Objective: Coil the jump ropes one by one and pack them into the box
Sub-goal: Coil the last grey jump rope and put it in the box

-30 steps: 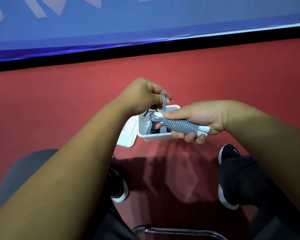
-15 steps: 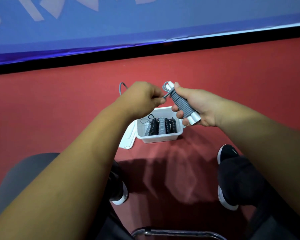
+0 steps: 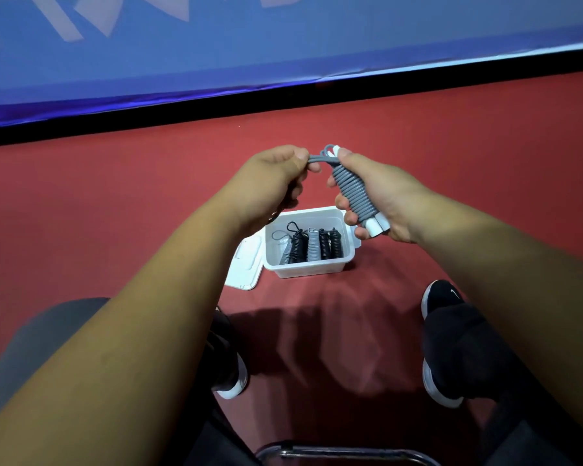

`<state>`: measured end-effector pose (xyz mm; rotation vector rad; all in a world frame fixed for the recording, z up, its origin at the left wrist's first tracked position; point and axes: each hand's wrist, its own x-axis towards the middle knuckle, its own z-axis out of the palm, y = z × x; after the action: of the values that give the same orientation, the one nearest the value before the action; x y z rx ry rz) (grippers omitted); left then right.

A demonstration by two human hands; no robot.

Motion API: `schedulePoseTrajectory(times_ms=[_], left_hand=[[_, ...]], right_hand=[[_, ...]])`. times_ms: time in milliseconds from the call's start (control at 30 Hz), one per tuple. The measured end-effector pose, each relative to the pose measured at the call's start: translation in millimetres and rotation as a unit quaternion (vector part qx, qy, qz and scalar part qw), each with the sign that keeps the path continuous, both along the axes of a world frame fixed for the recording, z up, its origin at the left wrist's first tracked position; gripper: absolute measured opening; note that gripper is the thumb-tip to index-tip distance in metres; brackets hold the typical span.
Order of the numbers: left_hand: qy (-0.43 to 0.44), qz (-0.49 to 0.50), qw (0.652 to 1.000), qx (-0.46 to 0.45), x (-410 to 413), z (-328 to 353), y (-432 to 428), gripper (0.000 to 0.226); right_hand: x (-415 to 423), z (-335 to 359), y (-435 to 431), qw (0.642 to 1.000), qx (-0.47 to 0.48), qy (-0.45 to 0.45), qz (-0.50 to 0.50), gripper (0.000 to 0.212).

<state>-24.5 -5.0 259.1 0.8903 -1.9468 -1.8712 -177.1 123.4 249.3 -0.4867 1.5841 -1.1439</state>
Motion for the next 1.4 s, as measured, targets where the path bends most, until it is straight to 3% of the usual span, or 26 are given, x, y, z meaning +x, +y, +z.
schedulePoseTrajectory(times_ms=[200,333,533,667,733,833,1000,1100,1167,1233,1400], left_hand=[[-0.12,-0.062,0.977,-0.163,9,3,-6,0.012],[-0.185,-0.099,0.939,-0.272,8,2,-6,0.014],[-0.193,-0.126,0.917,-0.327,6,1,-3,0.033],[-0.212,-0.147,0.887,-0.384,8,0,-4,0.009],[-0.205,-0.15,0.878,-0.406,10,1,-5,0.019],[-0.201,-0.126,0.88,-0.411,14,6,-12,0.007],[-0.218,-0.097,0.898,-0.37,16,2,-22,0.007],[-0.196,-0.099,0.906,-0.362,14,5,-14,0.004],[-0.182,-0.113,0.905,-0.368,12,5,-11,0.018],[-0.183,-0.134,0.909,-0.349,11,6,-7,0.017],[-0.147,-0.13,0.935,-0.296,6,11,1,0.018]], right_hand=[[-6,10,3,0.996,-0.015,-0.077,0.031,0.056],[-4,11,11,0.985,-0.014,-0.138,0.099,0.054],[-5,13,20,0.943,0.034,-0.222,0.246,0.057],[-3,8,24,0.91,0.063,-0.27,0.308,0.06],[-2,10,24,0.907,0.062,-0.274,0.313,0.06],[-2,14,22,0.928,0.042,-0.252,0.272,0.057],[-3,16,17,0.948,0.007,-0.226,0.225,0.052],[1,17,17,0.938,0.021,-0.234,0.253,0.053],[2,14,19,0.924,0.041,-0.247,0.289,0.056],[1,9,21,0.91,0.067,-0.244,0.329,0.063],[10,11,25,0.898,0.118,-0.159,0.394,0.058]])
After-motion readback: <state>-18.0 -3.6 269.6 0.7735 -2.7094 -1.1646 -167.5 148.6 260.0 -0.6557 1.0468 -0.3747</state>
